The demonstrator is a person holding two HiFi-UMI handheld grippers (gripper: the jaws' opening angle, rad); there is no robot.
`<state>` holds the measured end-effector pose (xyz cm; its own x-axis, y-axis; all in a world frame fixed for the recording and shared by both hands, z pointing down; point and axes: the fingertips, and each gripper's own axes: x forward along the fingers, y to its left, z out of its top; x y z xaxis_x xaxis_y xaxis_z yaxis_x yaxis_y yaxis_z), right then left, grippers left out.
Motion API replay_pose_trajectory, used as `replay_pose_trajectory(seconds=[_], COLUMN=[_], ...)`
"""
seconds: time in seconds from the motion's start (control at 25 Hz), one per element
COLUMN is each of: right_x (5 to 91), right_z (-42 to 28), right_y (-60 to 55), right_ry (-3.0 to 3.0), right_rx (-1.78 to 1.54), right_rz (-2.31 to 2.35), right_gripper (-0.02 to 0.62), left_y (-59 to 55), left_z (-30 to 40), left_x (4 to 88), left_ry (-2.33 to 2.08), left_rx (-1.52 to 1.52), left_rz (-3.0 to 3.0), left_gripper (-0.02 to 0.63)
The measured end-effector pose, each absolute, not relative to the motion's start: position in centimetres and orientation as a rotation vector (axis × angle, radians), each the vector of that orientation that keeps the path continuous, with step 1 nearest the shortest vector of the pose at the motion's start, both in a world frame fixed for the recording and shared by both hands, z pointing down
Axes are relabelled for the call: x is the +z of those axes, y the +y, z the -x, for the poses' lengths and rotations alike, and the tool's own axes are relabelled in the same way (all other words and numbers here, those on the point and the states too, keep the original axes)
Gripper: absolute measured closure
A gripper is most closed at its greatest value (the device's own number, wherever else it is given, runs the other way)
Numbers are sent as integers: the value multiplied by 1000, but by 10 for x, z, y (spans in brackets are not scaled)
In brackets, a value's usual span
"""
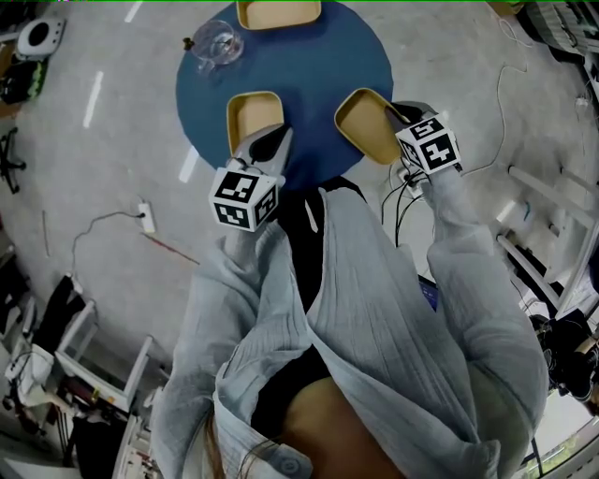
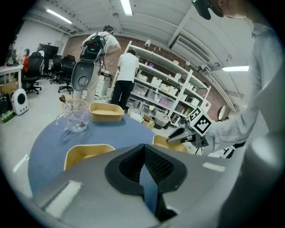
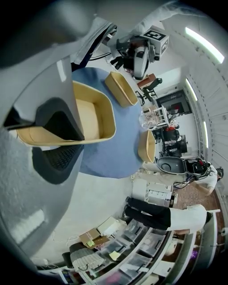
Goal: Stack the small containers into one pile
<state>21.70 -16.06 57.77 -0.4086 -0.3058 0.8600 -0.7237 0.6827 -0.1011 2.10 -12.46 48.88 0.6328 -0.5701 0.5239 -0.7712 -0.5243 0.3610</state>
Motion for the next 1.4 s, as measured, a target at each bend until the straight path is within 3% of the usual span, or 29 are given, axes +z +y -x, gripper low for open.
replay_pose_trajectory(seconds=[0.88,1.4], right_x=[524,487], right_z=[-196,-173], right_y=[-177,-182], right_ry=[-2034,-2091], right_rx=[744,1143], right_rz=[-1238,-1557], right_gripper=[574,574], left_y=[-137,-139], left_z=[29,86], left_x=[454,454], left_ry=[-1030,-1192], left_rx=[472,399], left_rz=[-2407,-2348], left_gripper=[592,592])
